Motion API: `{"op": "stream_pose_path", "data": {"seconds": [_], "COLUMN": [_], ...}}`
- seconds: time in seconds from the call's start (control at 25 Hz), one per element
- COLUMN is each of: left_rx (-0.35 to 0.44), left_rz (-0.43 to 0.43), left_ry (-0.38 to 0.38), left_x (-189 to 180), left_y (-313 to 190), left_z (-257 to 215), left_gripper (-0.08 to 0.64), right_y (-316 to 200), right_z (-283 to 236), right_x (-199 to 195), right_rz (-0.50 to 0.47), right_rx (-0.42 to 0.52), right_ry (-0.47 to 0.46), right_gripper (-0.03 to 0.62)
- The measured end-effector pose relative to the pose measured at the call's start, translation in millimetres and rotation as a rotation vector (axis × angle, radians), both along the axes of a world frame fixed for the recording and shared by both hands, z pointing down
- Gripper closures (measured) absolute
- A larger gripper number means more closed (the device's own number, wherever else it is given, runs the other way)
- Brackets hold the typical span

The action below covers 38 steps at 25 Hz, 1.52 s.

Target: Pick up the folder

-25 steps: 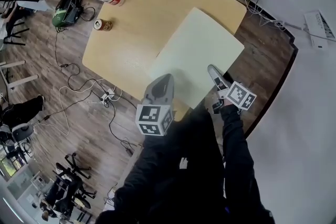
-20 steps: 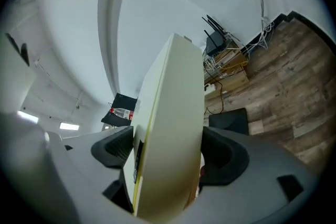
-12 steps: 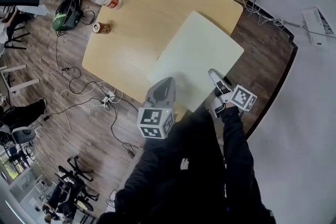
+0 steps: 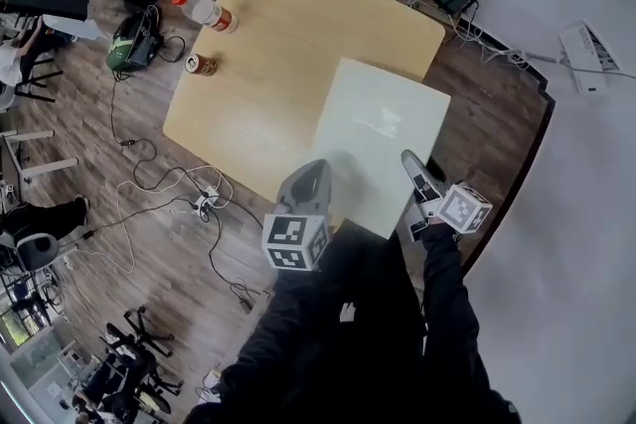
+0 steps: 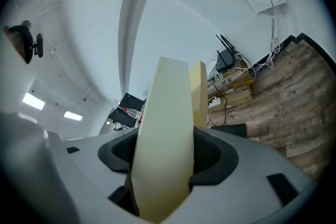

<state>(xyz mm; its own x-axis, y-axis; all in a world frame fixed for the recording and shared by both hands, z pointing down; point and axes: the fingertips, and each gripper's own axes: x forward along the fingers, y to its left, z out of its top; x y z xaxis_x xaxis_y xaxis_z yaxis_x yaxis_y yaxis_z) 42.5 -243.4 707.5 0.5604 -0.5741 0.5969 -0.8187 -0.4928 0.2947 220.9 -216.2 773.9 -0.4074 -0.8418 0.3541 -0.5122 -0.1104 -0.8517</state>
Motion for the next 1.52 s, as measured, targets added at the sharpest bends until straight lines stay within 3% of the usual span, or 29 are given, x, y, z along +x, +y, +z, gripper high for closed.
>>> {"op": "stream_pose_path", "data": {"seconds": [0.48,0.88,1.16,1.52], "left_rx": [0.082,0.21,0.315,0.446], "left_rz": [-0.103,-0.129,-0.124,-0.138], "left_ry": [0.037,0.096,0.13,0.155], "left_x": [-28.5,-40.8,-40.7,-48.7], "left_y": [-5.1,-17.0,-19.5,-31.3], "left_z": [-69.0,-158.5,-219.3,-281.8], "left_gripper": [0.526,0.526,0.526,0.526], "right_y": [-22.6,-33.6,-26.1,-28.0], "right_z": [-125.9,-258.8,-324.9,-391.6], "right_x": [-34.9,-52.1,-72.0,-101.2], "right_rz": [-0.194,-0.157,-0.146,-0.152], "right_rx": [0.205,0.363,0.455,0.595], "right_ry": [0.367,0.651,0.844,0.949], "right_gripper": [0.302,0.302,0.301,0.301]}}
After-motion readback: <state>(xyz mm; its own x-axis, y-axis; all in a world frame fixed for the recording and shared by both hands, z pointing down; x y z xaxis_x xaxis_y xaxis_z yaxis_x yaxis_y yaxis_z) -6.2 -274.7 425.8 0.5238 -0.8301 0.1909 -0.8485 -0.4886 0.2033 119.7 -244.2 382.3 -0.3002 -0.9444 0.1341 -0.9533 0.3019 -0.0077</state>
